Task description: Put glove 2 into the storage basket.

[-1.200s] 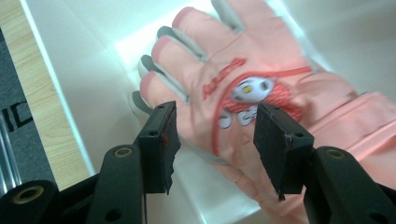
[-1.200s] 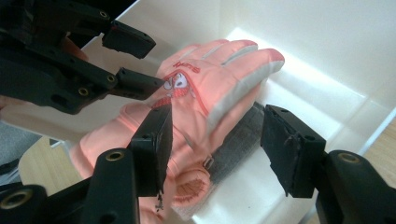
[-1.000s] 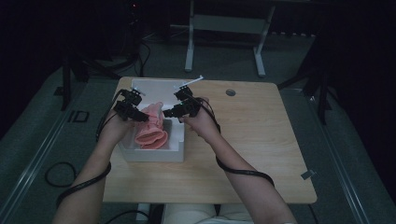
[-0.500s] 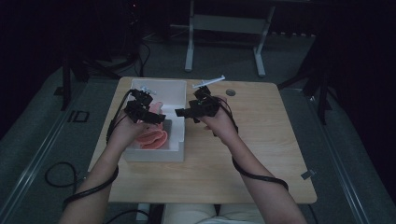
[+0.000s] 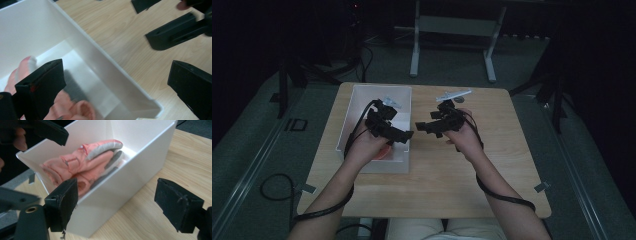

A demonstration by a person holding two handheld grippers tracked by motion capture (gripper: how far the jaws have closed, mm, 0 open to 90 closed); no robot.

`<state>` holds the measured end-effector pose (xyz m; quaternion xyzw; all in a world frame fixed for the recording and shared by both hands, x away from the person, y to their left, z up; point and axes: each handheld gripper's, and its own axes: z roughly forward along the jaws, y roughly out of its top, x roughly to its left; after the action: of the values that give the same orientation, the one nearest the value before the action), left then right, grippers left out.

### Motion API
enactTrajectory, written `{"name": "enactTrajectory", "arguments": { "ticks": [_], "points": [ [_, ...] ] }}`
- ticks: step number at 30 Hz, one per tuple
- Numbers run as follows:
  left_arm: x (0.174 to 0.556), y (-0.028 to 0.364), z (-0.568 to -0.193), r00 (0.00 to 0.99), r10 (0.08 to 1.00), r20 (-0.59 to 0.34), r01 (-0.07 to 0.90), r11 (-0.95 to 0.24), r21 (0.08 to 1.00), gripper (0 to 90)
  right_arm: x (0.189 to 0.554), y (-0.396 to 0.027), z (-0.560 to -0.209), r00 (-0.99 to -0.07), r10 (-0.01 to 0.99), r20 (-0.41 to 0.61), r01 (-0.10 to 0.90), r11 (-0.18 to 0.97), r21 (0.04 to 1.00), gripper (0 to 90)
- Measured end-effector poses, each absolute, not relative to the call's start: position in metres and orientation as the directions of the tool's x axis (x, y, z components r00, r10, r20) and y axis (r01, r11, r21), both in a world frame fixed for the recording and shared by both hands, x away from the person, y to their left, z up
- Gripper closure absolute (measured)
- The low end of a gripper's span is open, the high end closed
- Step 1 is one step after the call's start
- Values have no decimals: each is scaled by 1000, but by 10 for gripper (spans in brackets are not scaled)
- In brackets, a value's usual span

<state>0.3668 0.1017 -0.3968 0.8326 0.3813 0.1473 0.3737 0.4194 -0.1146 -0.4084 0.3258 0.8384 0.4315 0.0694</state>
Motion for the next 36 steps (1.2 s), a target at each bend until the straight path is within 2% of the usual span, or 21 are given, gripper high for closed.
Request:
{"name": "enactTrajectory", "arguments": {
  "ticks": [20, 36],
  "points": [
    [325, 32, -406, 833, 554, -17, 367, -528, 766, 8, 398, -166, -443, -786, 605, 129, 473, 454, 755, 176],
    [303, -11, -444, 905, 423, -51, 306, -563, 767, 8, 381, -195, -479, -795, 600, 92, 442, 468, 765, 176]
  ]
}}
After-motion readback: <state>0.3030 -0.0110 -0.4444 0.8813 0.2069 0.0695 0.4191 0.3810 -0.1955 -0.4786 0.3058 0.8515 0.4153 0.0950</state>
